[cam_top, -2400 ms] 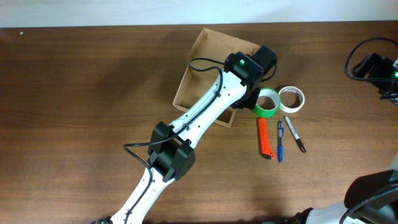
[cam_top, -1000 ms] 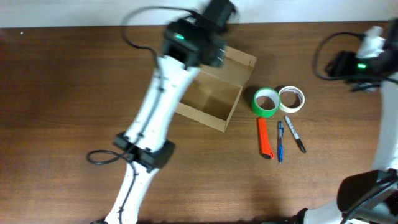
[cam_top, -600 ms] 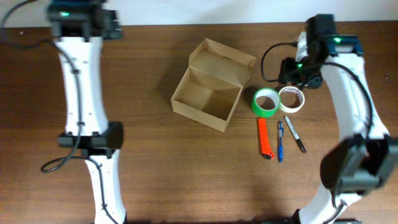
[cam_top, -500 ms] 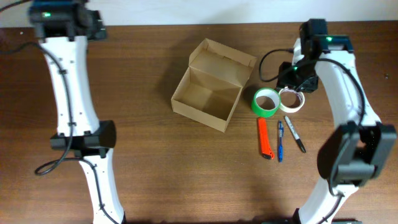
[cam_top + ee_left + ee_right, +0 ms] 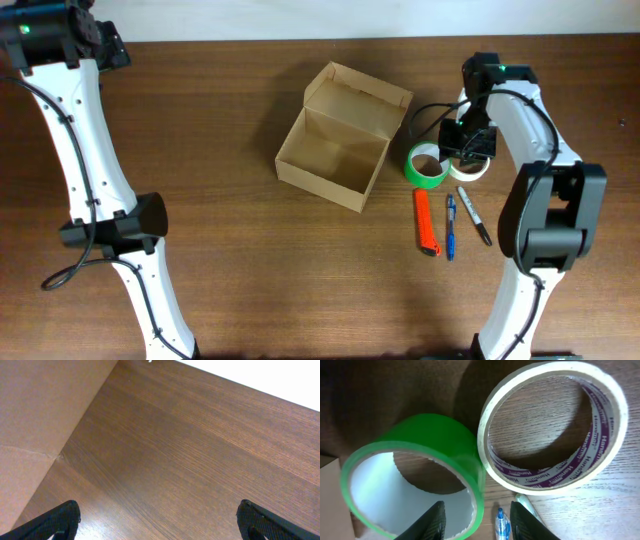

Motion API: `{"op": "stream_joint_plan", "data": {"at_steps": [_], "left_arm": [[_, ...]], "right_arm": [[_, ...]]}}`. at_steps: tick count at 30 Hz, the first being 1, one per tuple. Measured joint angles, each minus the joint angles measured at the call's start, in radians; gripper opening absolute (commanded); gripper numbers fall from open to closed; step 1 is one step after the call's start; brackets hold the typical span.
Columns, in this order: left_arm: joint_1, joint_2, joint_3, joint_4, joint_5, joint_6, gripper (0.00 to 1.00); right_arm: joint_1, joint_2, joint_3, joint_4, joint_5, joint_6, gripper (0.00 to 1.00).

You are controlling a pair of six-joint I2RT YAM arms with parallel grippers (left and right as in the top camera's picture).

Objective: Pack container
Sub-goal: 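Grasp the green tape roll with the right gripper, then lower the green tape into the box and open the right gripper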

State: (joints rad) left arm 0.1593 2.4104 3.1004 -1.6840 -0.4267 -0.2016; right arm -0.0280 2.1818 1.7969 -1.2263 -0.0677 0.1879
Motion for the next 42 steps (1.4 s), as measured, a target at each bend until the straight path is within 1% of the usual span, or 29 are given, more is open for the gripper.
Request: {"op": "stream_joint_plan", "data": {"at_steps": [3,6,7,16,19,22,24,26,27,31,32,36,39,42], "left_arm": [[0.000,0.000,0.000,0.000,0.000,0.000,1.00],[0.000,0.000,0.000,0.000,0.000,0.000,1.00],[0.000,0.000,0.000,0.000,0.000,0.000,1.00],[0.000,0.000,0.000,-0.001,0.000,0.000,1.00],[0.000,0.000,0.000,-0.001,0.000,0.000,1.00],[0.000,0.000,0.000,0.000,0.000,0.000,1.00],[0.000,0.000,0.000,-0.001,0.000,0.000,1.00],[0.000,0.000,0.000,-0.001,0.000,0.000,1.00],[0.000,0.000,0.000,-0.002,0.000,0.000,1.00],[0.000,0.000,0.000,-0.001,0.000,0.000,1.00],[0.000,0.000,0.000,-0.001,0.000,0.000,1.00],[0.000,0.000,0.000,-0.001,0.000,0.000,1.00],[0.000,0.000,0.000,-0.001,0.000,0.000,1.00],[0.000,0.000,0.000,-0.002,0.000,0.000,1.00]], "right_arm": [[0.000,0.016,0.000,0.004,0.000,0.010,0.28],[0.000,0.037,0.000,0.013,0.000,0.023,0.16],[0.000,0.044,0.000,0.017,0.000,0.022,0.04],[0.006,0.057,0.011,0.020,0.010,0.024,0.04],[0.008,0.058,0.075,-0.036,0.011,0.020,0.04],[0.010,0.058,0.223,-0.130,0.011,0.007,0.04],[0.011,0.052,0.352,-0.193,0.007,-0.010,0.04],[0.013,0.040,0.507,-0.261,-0.007,-0.034,0.04],[0.020,0.024,0.619,-0.302,-0.024,-0.050,0.04],[0.068,-0.014,0.802,-0.369,-0.063,-0.097,0.04],[0.116,-0.036,0.837,-0.384,-0.079,-0.122,0.04],[0.266,-0.049,0.837,-0.393,-0.092,-0.199,0.04],[0.386,-0.045,0.774,-0.350,-0.068,-0.241,0.04],[0.477,-0.042,0.681,-0.291,-0.044,-0.277,0.04]]}}
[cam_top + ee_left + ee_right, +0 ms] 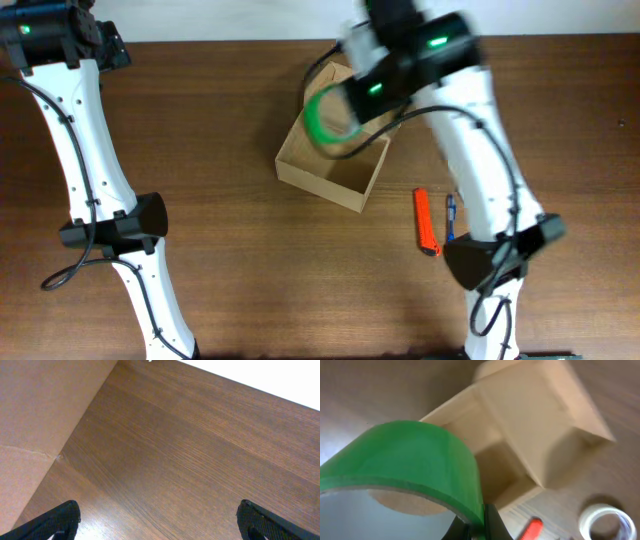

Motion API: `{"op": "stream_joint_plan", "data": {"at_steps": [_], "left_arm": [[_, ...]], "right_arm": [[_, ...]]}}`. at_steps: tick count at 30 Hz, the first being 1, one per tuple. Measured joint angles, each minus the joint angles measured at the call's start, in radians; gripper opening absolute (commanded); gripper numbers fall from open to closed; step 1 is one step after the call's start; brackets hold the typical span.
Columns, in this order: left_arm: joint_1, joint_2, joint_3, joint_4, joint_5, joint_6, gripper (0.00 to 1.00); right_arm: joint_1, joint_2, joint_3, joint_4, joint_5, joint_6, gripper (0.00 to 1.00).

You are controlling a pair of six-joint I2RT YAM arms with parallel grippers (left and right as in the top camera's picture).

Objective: Pack container
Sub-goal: 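Lower the green tape into the box and open the right gripper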

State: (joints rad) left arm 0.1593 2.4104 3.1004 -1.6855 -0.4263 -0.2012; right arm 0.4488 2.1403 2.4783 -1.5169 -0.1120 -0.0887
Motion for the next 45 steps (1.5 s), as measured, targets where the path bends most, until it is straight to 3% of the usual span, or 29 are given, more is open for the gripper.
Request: {"op": "stream_joint_plan", "data": {"at_steps": [11,24,45], "left_arm": [[0.000,0.000,0.000,0.000,0.000,0.000,1.00],[0.000,0.000,0.000,0.000,0.000,0.000,1.00],[0.000,0.000,0.000,0.000,0.000,0.000,1.00]], "right_arm": [[0.054,0.034,-0.329,0.182,0.113,-0.030,0.04],[0.054,0.057,-0.336,0.331,0.138,0.000,0.04],[0.054,0.200,-0.336,0.406,0.165,0.048,0.04]]}}
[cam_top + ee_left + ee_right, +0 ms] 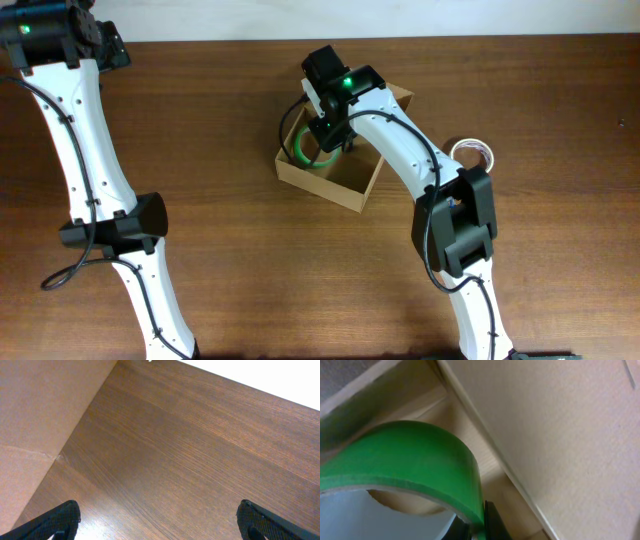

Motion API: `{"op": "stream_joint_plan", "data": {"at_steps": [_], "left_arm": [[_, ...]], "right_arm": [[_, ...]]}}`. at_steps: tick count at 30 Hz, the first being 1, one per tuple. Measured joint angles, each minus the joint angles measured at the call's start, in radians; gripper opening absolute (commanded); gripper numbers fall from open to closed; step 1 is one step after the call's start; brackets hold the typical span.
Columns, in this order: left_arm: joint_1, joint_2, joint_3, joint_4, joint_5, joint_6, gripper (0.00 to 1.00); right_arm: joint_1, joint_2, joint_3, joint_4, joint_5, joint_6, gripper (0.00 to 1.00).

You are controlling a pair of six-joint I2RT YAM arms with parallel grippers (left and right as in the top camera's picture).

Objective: Pack container
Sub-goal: 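Lower the green tape into the box and open the right gripper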

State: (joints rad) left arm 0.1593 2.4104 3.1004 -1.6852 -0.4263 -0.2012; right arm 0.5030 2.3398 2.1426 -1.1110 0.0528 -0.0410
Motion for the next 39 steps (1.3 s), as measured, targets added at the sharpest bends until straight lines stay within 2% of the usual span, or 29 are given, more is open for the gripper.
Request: {"op": "stream_joint_plan", "data": {"at_steps": [20,21,23,34,37,39], "left_arm": [[0.000,0.000,0.000,0.000,0.000,0.000,1.00],[0.000,0.000,0.000,0.000,0.000,0.000,1.00],[0.000,0.000,0.000,0.000,0.000,0.000,1.00],[0.000,0.000,0.000,0.000,0.000,0.000,1.00],[0.000,0.000,0.000,0.000,0.000,0.000,1.00],[0.000,0.000,0.000,0.000,0.000,0.000,1.00]], "right_arm": [[0.000,0.035,0.000,0.019,0.015,0.013,0.04],[0.000,0.036,0.000,0.018,0.015,0.014,0.06],[0.000,0.037,0.000,0.016,0.017,0.013,0.22],[0.000,0.013,0.024,-0.095,0.045,0.005,0.29],[-0.001,-0.075,0.029,-0.117,0.087,0.002,0.34],[-0.009,-0.204,0.034,-0.121,0.111,-0.001,0.36]]}}
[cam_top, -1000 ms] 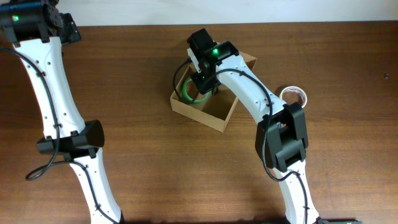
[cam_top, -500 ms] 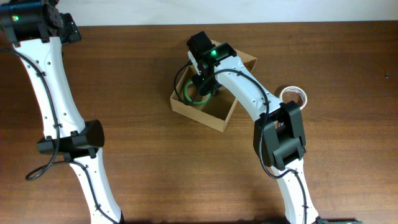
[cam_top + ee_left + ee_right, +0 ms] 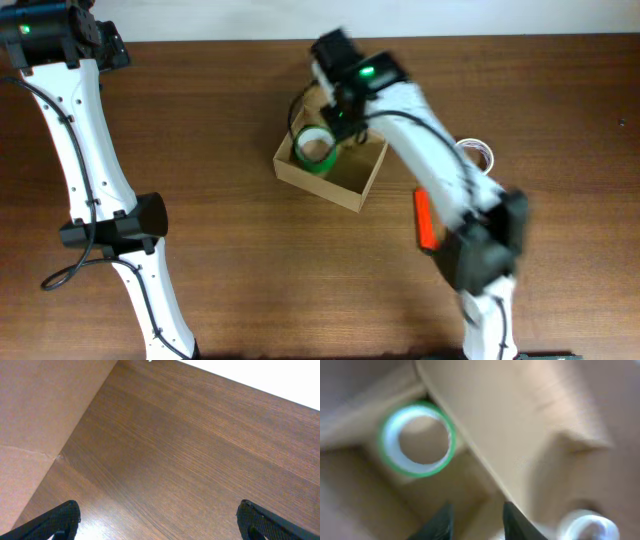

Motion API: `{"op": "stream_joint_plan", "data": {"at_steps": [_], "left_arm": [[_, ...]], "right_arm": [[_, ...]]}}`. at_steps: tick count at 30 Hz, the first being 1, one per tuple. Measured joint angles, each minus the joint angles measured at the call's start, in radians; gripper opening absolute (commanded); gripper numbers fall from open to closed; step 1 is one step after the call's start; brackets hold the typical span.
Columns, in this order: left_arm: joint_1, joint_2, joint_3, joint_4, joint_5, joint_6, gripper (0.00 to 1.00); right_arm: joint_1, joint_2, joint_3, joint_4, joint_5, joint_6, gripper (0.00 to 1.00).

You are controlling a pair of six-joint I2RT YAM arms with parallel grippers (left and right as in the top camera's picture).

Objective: Pack container
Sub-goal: 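Lower the green tape into the box and open the right gripper, then move the right gripper to the white tape roll and grasp it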

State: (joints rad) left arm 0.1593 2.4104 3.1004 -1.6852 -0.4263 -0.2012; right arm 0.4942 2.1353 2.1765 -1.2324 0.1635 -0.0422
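Observation:
The open cardboard box (image 3: 365, 185) stands at the table's middle. A green tape roll (image 3: 313, 149) lies flat in its left corner, seen from above as a green ring (image 3: 418, 440) in the right wrist view. My right gripper (image 3: 476, 519) is open and empty above the box, blurred by motion. A white tape roll (image 3: 478, 153) lies to the right of the box, and an orange marker (image 3: 424, 219) below it. My left gripper (image 3: 160, 520) hangs open over bare wood at the far left.
The box's raised lid flap (image 3: 520, 420) stands on its far side, close to my right arm. The left arm (image 3: 90, 160) runs down the table's left side. The pens on the right are hidden by my right arm.
My right gripper was shut on the green tape roll low inside the box. Now it is open and higher, and the roll lies loose in the box's left corner.
First my right gripper stood open over the green roll, beside the white roll right of the box. Then it held the green roll over the box, then down inside it. Now the roll rests in the box, released. The left arm stayed still.

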Motion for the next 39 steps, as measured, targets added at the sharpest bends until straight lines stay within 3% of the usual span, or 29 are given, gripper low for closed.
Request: {"op": "stream_joint_plan", "data": {"at_steps": [3,5,8,10,14,18,24,39], "left_arm": [[0.000,0.000,0.000,0.000,0.000,0.000,1.00],[0.000,0.000,0.000,0.000,0.000,0.000,1.00],[0.000,0.000,0.000,0.000,0.000,0.000,1.00],[0.000,0.000,0.000,0.000,0.000,0.000,1.00],[0.000,0.000,0.000,0.000,0.000,0.000,1.00],[0.000,0.000,0.000,0.000,0.000,0.000,1.00],[0.000,0.000,0.000,-0.001,0.000,0.000,1.00],[0.000,0.000,0.000,0.000,0.000,0.000,1.00]], "right_arm": [[-0.045,-0.206,0.011,0.004,0.012,-0.004,0.40],[-0.178,-0.389,0.002,0.025,0.023,0.007,0.45],[-0.378,-0.518,-0.118,0.079,0.046,0.037,0.56],[-0.476,-0.542,-0.228,0.133,0.042,0.059,0.57],[-0.624,-0.455,-0.476,0.222,-0.021,0.123,0.54],[-0.686,-0.272,-0.579,0.244,-0.080,0.217,0.52],[-0.690,-0.143,-0.588,0.319,-0.156,0.322,0.52],[-0.715,-0.027,-0.588,0.312,-0.188,0.408,0.34]]}}
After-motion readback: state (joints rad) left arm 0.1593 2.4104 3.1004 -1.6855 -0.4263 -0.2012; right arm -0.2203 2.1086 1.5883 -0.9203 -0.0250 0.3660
